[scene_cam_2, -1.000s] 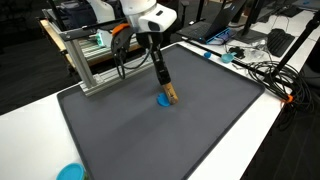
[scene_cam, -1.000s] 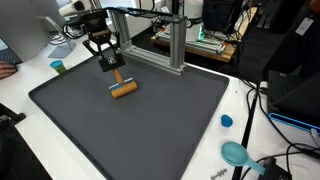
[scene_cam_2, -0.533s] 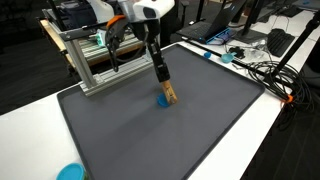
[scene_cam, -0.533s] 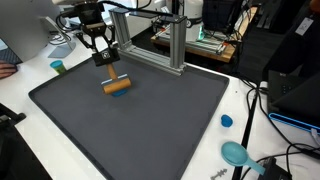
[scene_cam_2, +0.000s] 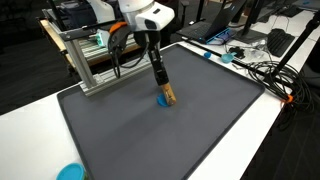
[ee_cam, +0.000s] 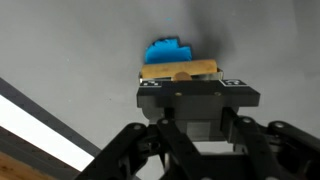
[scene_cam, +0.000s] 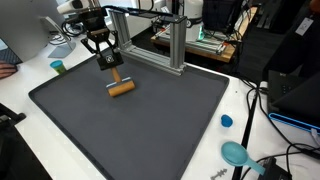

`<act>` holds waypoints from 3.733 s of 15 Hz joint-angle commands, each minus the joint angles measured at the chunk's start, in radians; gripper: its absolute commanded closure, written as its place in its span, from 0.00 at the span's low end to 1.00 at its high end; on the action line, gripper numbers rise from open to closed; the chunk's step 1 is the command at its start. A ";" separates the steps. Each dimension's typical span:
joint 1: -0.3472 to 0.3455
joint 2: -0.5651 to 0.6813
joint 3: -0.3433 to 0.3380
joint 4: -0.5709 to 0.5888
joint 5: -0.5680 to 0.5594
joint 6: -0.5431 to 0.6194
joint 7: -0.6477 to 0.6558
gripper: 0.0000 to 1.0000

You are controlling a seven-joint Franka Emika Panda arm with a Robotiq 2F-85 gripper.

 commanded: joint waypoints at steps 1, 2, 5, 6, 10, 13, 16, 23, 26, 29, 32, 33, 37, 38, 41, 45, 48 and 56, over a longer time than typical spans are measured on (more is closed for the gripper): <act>0.001 0.005 0.000 0.006 -0.001 -0.001 0.022 0.54; 0.003 0.008 0.000 0.009 -0.002 -0.001 0.039 0.54; 0.015 0.009 -0.010 0.015 -0.037 -0.002 0.077 0.79; 0.020 0.002 -0.016 0.016 -0.058 -0.007 0.085 0.79; 0.008 -0.054 -0.003 0.012 -0.063 -0.047 0.045 0.79; 0.032 -0.075 -0.028 0.030 -0.142 -0.097 0.108 0.79; 0.047 -0.064 -0.030 0.054 -0.207 -0.147 0.144 0.79; 0.087 -0.051 -0.018 0.062 -0.223 -0.113 0.169 0.79; 0.105 -0.029 -0.023 0.082 -0.264 -0.081 0.222 0.79; 0.115 0.004 -0.025 0.108 -0.313 -0.061 0.280 0.79; 0.122 0.042 -0.025 0.133 -0.368 -0.078 0.330 0.79; 0.124 0.057 -0.025 0.140 -0.387 -0.081 0.345 0.79; 0.136 0.109 -0.025 0.182 -0.453 -0.128 0.399 0.79; 0.139 0.122 -0.025 0.195 -0.465 -0.143 0.409 0.79; 0.154 0.163 -0.036 0.231 -0.520 -0.180 0.459 0.79; 0.159 0.209 -0.029 0.268 -0.544 -0.237 0.488 0.79; 0.160 0.229 -0.024 0.276 -0.545 -0.256 0.489 0.79; 0.171 0.251 -0.033 0.280 -0.575 -0.266 0.532 0.79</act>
